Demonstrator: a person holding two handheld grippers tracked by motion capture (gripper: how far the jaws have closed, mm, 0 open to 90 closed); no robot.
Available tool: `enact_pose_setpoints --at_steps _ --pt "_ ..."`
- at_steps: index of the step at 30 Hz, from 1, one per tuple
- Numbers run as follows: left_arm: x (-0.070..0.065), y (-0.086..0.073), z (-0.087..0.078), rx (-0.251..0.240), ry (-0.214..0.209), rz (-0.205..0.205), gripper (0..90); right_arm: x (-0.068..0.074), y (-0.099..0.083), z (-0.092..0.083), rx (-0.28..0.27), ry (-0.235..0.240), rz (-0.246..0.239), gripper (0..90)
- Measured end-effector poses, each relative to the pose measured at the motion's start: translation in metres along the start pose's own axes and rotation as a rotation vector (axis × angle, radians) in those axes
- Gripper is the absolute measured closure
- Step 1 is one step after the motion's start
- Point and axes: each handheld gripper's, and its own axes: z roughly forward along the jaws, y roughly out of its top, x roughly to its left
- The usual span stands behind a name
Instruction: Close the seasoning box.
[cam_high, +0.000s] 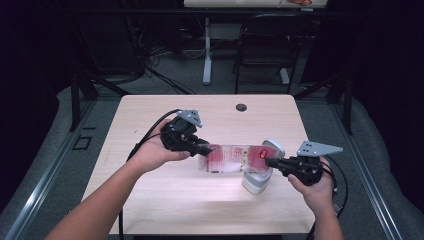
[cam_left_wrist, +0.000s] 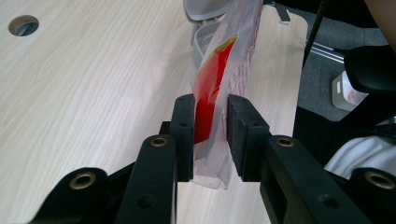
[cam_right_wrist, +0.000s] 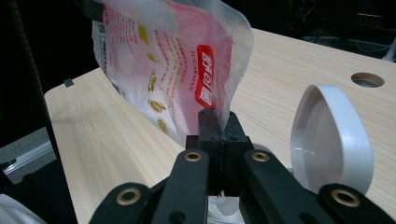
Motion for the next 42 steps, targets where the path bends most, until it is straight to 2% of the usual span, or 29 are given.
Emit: enact_pose_setpoints --at_steps 4,10,14,22,27,36,42 --pt "-0.001 -0.002 0.001 -0.004 0.010 -0.012 76.3 0.000 0.001 0.001 -0.002 0.004 0.000 90.0" --pt "0.000 -0.005 0.002 -0.010 0.019 -0.004 77.3 0.001 0.002 0.002 -0.004 0.004 0.004 90.0" --pt "0.002 -0.009 0.001 -0.011 0.015 -0.006 77.8 0.002 0.005 0.004 0.001 0.000 -0.008 90.0" --pt "0.006 -0.023 -0.004 -0.047 0.013 -0.031 78.7 0.009 0.016 0.009 0.029 -0.006 -0.043 90.0" --pt "0.009 -0.033 -0.005 -0.065 0.016 -0.052 78.8 0.012 0.026 0.015 0.062 -0.014 -0.064 90.0" --pt "0.013 -0.049 0.001 -0.097 0.001 -0.086 78.8 0.020 0.051 0.018 0.152 -0.047 -0.149 90.0" --pt "0.014 -0.055 0.005 -0.085 0.007 -0.096 78.7 0.025 0.061 0.022 0.209 -0.056 -0.193 90.0"
